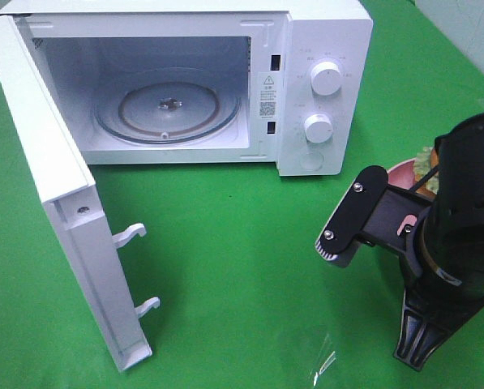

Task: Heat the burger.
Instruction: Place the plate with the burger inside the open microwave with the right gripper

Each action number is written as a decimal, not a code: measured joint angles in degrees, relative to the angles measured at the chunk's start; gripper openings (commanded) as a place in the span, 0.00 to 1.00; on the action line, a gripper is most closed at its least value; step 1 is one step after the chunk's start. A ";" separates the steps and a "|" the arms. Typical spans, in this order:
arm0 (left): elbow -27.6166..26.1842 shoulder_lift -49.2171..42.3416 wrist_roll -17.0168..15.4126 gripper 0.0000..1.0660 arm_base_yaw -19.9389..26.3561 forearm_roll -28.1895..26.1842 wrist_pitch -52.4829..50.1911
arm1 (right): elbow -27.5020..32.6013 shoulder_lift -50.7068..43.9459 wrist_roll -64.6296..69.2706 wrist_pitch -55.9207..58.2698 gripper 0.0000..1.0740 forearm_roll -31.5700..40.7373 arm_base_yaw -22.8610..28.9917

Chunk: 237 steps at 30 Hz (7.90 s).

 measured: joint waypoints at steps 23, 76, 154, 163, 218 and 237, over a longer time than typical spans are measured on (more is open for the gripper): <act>0.00 0.00 0.00 0.81 0.00 0.00 0.00 | 6.53 -7.96 0.17 0.06 0.00 -1.03 11.17; 0.00 0.00 0.00 0.81 0.00 0.00 0.00 | 7.39 -9.17 -48.19 -27.39 0.00 -0.40 -0.34; 0.00 0.00 0.00 0.81 0.00 0.00 0.00 | -6.07 1.83 -123.42 -28.93 0.00 44.86 -18.68; 0.00 0.00 0.00 0.81 0.00 0.00 0.00 | -9.40 5.44 -117.63 -28.99 0.00 39.19 -16.10; 0.00 0.00 0.00 0.81 0.00 0.00 0.00 | -34.84 28.13 -108.06 -30.77 0.00 36.33 -12.72; 0.00 0.00 0.00 0.81 0.00 0.00 0.00 | -46.58 35.75 -99.35 -27.96 0.00 30.54 -12.72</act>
